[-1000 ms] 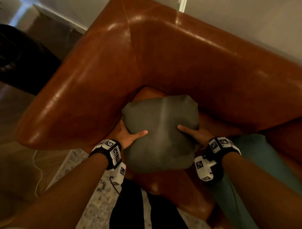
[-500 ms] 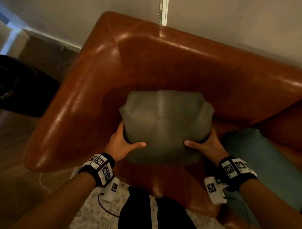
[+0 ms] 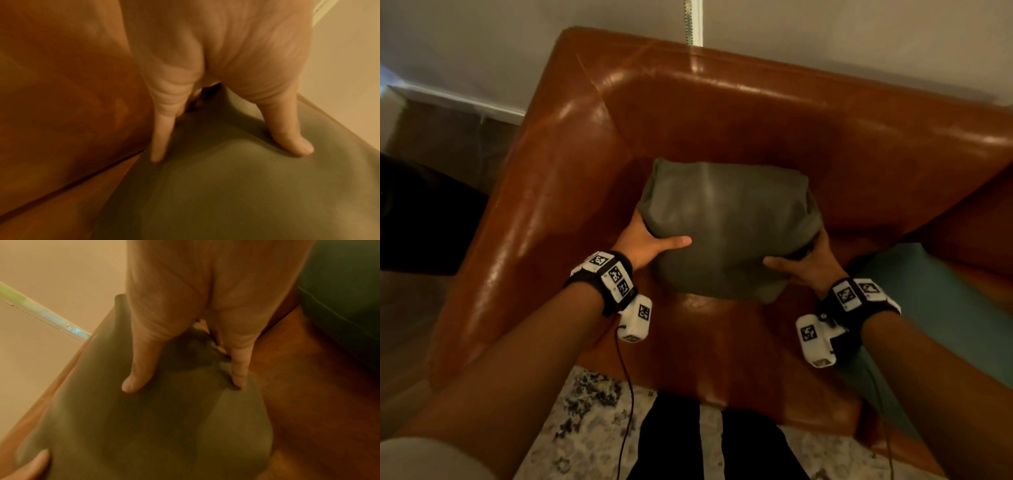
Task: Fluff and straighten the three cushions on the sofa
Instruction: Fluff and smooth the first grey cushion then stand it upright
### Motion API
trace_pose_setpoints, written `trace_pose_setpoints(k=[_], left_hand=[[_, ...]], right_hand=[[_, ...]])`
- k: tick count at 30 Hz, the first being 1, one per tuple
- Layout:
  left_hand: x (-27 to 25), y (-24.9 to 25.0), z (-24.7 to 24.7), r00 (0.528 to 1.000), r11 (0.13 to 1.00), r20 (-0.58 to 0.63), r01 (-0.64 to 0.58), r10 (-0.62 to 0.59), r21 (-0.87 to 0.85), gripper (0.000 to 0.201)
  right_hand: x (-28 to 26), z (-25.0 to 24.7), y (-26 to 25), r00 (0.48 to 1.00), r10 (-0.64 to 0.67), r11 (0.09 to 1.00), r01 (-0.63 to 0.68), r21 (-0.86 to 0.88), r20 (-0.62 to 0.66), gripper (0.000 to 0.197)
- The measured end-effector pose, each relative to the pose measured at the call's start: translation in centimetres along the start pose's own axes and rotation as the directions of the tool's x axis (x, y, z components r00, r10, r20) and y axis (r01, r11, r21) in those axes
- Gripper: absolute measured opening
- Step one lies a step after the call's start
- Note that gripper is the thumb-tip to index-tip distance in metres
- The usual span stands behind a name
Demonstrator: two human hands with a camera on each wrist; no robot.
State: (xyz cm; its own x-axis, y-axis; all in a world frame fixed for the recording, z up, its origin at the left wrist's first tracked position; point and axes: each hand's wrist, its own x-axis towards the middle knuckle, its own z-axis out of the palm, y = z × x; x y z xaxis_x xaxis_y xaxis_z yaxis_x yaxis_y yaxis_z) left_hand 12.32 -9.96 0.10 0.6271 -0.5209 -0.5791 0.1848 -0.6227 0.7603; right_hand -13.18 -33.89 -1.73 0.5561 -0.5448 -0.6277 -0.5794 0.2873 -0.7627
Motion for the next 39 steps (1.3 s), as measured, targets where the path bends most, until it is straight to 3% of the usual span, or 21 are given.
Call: trace_pose_setpoints(k=[5,10,15,17,20,21,23,25,26,28,31,35,39], left_hand=[[-0.5,0.3,-0.4,0.995,0.995,0.090,-0.046,0.038,0.084,0.107],[-1.6,0.8,-1.2,0.989,0.989,0.098,-0.118,0.109,0.084,0.093],[0.9,1.0,-1.1,0.988,0.981,0.151,-0.042,0.013,0.190,0.107],[1.3,1.3,-1.4,0.989,0.982,0.142,-0.057,0.031,0.181,0.112],[1.0,1.6,-2.2,0.988,0.974,0.157,-0.041,0.006,0.221,0.140],[0.9,1.8,-2.7,0.991,0.970,0.134,-0.017,-0.017,0.243,0.141],[0.9,2.7,-3.5,0.999,0.961,0.050,-0.029,0.016,0.275,0.115],[2.0,3.8,-4.3,0.991,0.936,-0.030,-0.113,0.130,0.333,0.068],[2.8,4.4,-4.6,0.980,0.913,-0.050,-0.159,0.191,0.375,0.050],[4.4,5.4,-4.9,0.967,0.853,-0.042,-0.202,0.253,0.482,0.032],[5.9,6.5,-4.7,0.975,0.805,-0.025,-0.168,0.221,0.568,0.019],[7.2,7.3,-4.3,0.988,0.809,-0.085,-0.057,0.131,0.585,0.011],[7.8,7.5,-3.8,0.992,0.782,-0.068,-0.043,0.109,0.622,0.013]], right_hand=[[-1.3,1.1,-0.5,0.993,-0.087,0.995,0.083,-0.053,-0.081,0.133],[-3.2,1.4,-0.5,0.987,-0.112,0.993,0.115,0.023,-0.114,0.129],[-2.0,2.3,-1.0,0.996,-0.015,0.999,0.011,-0.047,-0.091,0.142],[-2.1,2.3,-1.4,0.994,-0.033,0.999,0.032,-0.018,-0.107,0.137],[-2.2,1.2,-1.9,0.991,-0.037,0.997,0.045,0.060,-0.130,0.122],[-2.3,0.7,-2.4,0.985,-0.011,0.997,0.025,0.075,-0.174,0.114],[-2.3,-0.5,-3.7,0.955,0.019,0.997,0.006,0.082,-0.296,0.082],[-1.7,-1.5,-5.1,0.926,-0.022,0.999,0.037,0.031,-0.378,0.038],[-1.2,-1.8,-5.7,0.925,-0.040,0.999,0.025,-0.046,-0.379,0.027],[0.0,-2.0,-6.2,0.938,-0.022,0.977,-0.054,-0.207,-0.346,0.025],[1.1,-1.7,-7.1,0.933,0.035,0.929,-0.162,-0.333,-0.358,0.029],[2.1,-1.4,-7.6,0.907,0.114,0.900,-0.267,-0.345,-0.405,0.029],[2.5,-1.2,-7.8,0.895,0.120,0.900,-0.281,-0.333,-0.431,0.027]])
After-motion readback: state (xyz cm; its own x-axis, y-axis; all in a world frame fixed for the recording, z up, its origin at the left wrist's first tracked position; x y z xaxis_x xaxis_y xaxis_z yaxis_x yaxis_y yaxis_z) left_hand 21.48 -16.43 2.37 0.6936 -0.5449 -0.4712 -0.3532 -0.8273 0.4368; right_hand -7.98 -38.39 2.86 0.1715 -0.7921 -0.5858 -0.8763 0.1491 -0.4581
